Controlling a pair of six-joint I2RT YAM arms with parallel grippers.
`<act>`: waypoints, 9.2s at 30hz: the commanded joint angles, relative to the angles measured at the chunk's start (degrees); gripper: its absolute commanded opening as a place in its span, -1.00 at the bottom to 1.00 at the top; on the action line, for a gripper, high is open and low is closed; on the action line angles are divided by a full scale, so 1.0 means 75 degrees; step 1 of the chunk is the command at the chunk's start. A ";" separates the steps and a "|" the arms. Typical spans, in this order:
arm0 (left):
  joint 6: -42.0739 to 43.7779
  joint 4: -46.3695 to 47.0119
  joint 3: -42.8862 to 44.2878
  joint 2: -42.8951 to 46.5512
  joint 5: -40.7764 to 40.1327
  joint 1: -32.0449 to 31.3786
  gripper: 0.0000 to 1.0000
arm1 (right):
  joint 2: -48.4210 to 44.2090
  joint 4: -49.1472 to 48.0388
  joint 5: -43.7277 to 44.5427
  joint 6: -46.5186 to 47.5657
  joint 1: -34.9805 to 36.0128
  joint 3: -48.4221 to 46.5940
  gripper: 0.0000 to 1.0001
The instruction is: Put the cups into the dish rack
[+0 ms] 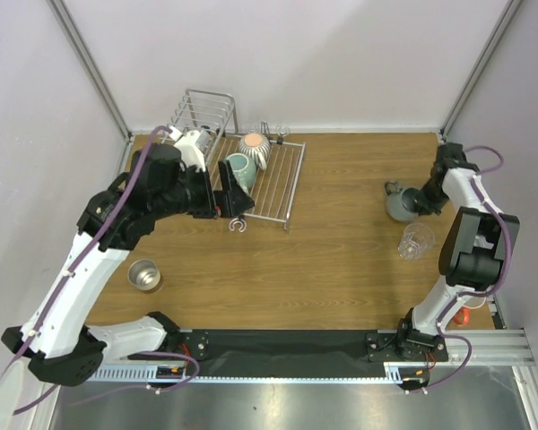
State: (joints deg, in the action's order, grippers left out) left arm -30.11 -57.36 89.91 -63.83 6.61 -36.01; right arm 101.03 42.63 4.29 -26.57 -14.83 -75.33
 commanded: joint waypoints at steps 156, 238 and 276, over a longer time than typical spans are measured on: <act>0.2023 0.3559 0.4864 -0.8949 -0.3073 0.0465 -1.00 | -0.6499 0.2765 0.0355 0.0952 0.4568 -0.1674 0.89; 0.1600 0.3125 0.3833 -0.8259 -0.3190 0.0794 0.60 | -0.6370 0.2917 -0.0364 -0.0067 0.3723 -0.0972 0.76; -0.0415 0.3323 -0.0712 -0.2307 -0.0108 -0.0507 0.94 | -0.7143 0.5437 0.1617 -0.1309 0.3443 -0.0117 0.80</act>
State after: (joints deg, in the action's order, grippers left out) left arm -30.13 -36.71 87.39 -87.42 0.78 -39.20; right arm 48.69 76.44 11.51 -34.63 11.94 -77.23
